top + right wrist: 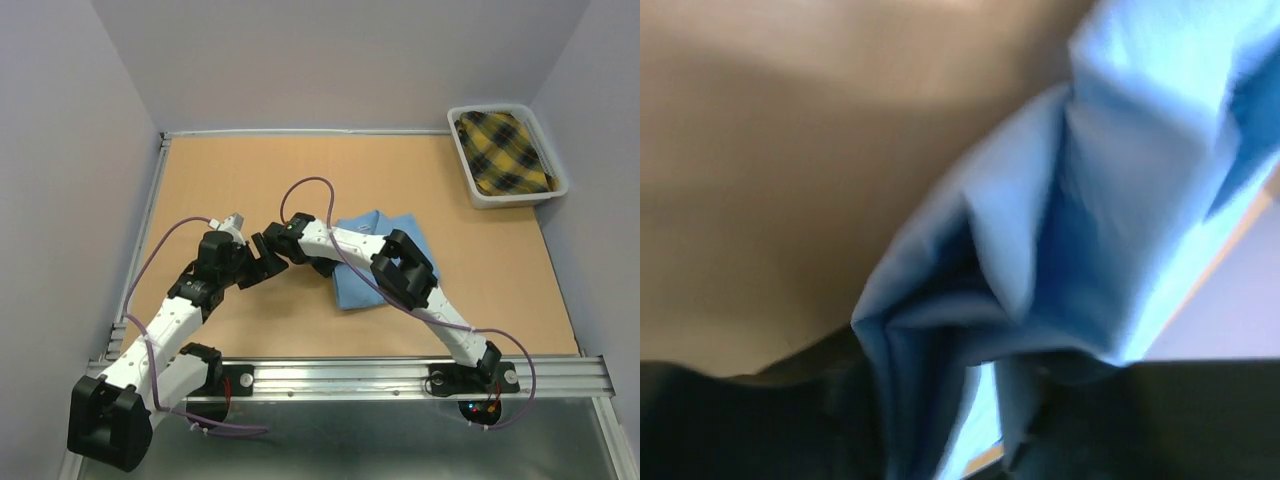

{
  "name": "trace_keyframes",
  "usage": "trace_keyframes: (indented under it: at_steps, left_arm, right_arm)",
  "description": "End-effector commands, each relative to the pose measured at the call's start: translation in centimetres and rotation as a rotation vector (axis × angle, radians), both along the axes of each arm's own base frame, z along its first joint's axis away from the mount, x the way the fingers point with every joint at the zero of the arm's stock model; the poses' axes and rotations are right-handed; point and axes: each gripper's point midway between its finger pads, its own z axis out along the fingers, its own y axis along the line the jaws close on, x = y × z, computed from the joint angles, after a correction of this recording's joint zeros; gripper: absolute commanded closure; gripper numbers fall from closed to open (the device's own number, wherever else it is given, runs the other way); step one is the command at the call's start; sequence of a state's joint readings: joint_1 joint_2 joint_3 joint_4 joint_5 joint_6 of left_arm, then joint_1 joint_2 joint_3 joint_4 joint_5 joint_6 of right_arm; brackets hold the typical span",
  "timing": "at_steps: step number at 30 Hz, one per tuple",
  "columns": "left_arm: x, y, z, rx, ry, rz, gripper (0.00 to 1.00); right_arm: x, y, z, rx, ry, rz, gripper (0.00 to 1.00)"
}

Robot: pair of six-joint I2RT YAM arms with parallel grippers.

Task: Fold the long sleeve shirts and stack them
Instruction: Fold the shirt

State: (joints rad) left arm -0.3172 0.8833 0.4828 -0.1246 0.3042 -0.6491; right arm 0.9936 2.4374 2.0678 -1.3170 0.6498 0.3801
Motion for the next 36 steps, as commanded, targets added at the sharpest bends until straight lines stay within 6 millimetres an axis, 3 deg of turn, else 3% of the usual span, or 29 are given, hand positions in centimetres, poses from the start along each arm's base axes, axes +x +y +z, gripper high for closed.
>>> trace_keyframes:
  at_steps: [1, 2, 5, 7, 12, 15, 16, 18, 19, 20, 21, 23, 24, 25, 26, 29, 30, 31, 36]
  left_arm:
    - [0.4, 0.2, 0.8, -0.023, -0.041, 0.026, 0.18]
    - [0.4, 0.2, 0.8, -0.023, -0.042, 0.030, 0.18]
    - [0.1, 0.4, 0.7, -0.026, -0.041, 0.039, 0.18]
    - [0.1, 0.7, 0.8, -0.026, -0.047, 0.057, 0.18]
    - [-0.3, 2.0, 2.2, -0.039, -0.089, 0.153, 0.18]
    - [-0.3, 2.0, 3.0, -0.081, -0.107, 0.181, 0.18]
    - [-0.4, 1.7, 3.2, -0.101, -0.103, 0.173, 0.18]
    - [-0.6, 0.3, 2.9, -0.149, -0.071, 0.116, 0.18]
    - [-0.7, -0.2, 2.5, -0.157, -0.049, 0.093, 0.18]
    - [-0.3, -0.9, 2.1, -0.158, -0.020, 0.072, 0.18]
    - [-0.4, -1.5, 2.0, -0.160, -0.005, 0.050, 0.18]
    - [-0.2, -3.8, 2.2, -0.147, 0.008, -0.010, 0.20]
    - [0.0, -5.3, 3.1, -0.142, -0.012, -0.034, 0.21]
    - [0.0, -6.1, 3.0, -0.134, 0.001, -0.050, 0.22]
    - [0.4, -7.0, 2.2, -0.123, 0.028, -0.058, 0.23]
    - [1.9, -9.0, 2.7, -0.117, 0.020, -0.052, 0.28]
    - [2.1, -9.5, 1.5, -0.094, 0.051, -0.048, 0.29]
    - [2.4, -9.8, 1.2, -0.088, 0.057, -0.041, 0.30]
    - [3.7, -11.7, -1.1, -0.054, 0.111, -0.053, 0.30]
  right_arm:
    - [-0.6, 0.8, 1.0, 0.077, 0.007, -0.064, 0.47]
    - [-0.7, 1.8, 1.7, 0.121, 0.009, -0.045, 0.34]
    - [-1.4, 4.2, 2.9, 0.249, 0.051, -0.021, 0.22]
    - [-1.2, 6.2, 5.2, 0.387, 0.038, 0.007, 0.12]
    - [-1.9, 9.5, 10.1, 0.646, 0.043, 0.088, 0.05]
    - [-2.0, 9.4, 13.0, 0.739, 0.019, 0.103, 0.05]
    - [-1.5, 8.0, 12.6, 0.725, 0.010, 0.074, 0.05]
    - [-0.2, 5.9, 15.0, 0.785, -0.069, 0.029, 0.07]
    - [1.4, 3.6, 15.0, 0.801, -0.090, -0.028, 0.09]
    - [0.7, 1.6, 15.5, 0.847, -0.075, -0.047, 0.10]
    - [2.7, -0.6, 15.8, 0.897, -0.118, -0.102, 0.13]
    - [2.1, -4.1, 16.1, 0.947, -0.132, -0.141, 0.15]
    - [3.5, -6.6, 16.4, 0.974, -0.174, -0.189, 0.16]
    - [3.5, -7.9, 16.4, 0.995, -0.173, -0.208, 0.16]
    - [2.6, -9.0, 15.9, 1.041, -0.154, -0.219, 0.16]
    - [3.3, -13.6, 14.9, 1.077, -0.202, -0.319, 0.17]
    - [2.8, -14.5, 13.5, 1.074, -0.194, -0.347, 0.17]
    - [3.1, -16.3, 13.6, 1.082, -0.234, -0.384, 0.17]
    - [2.8, -19.4, 11.6, 1.160, -0.275, -0.473, 0.17]
